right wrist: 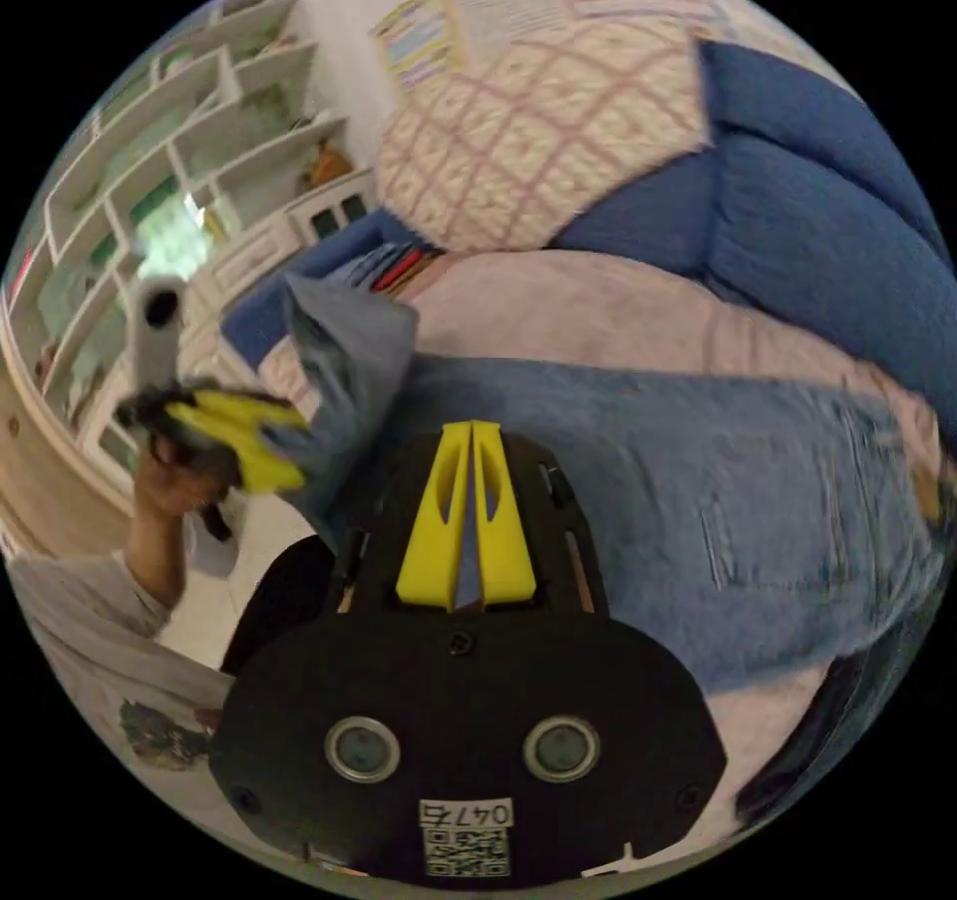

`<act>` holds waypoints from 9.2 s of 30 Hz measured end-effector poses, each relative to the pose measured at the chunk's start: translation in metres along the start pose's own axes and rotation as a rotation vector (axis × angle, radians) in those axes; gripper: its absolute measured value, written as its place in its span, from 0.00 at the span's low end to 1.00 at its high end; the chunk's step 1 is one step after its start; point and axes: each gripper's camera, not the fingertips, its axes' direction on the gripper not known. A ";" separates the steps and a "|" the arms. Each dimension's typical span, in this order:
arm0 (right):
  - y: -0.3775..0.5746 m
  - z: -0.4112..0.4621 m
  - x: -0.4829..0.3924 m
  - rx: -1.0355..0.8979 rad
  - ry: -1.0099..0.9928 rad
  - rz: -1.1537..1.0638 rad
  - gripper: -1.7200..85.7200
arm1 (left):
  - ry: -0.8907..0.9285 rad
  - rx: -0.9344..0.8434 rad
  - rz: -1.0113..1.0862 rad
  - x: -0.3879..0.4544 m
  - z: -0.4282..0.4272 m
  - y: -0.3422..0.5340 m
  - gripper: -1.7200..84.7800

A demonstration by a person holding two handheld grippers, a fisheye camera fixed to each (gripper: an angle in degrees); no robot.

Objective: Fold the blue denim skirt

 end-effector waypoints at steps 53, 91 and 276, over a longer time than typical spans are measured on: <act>0.594 -0.186 0.277 0.480 0.283 0.696 0.11 | -0.556 0.161 -0.325 -0.126 0.090 0.745 0.01; 0.185 0.031 -0.305 -0.091 -0.197 -0.480 0.12 | -0.081 0.690 -0.452 0.078 -0.595 0.600 0.22; 0.789 -0.072 0.221 0.244 0.796 0.231 0.01 | -0.543 0.228 0.026 0.090 0.289 0.526 0.01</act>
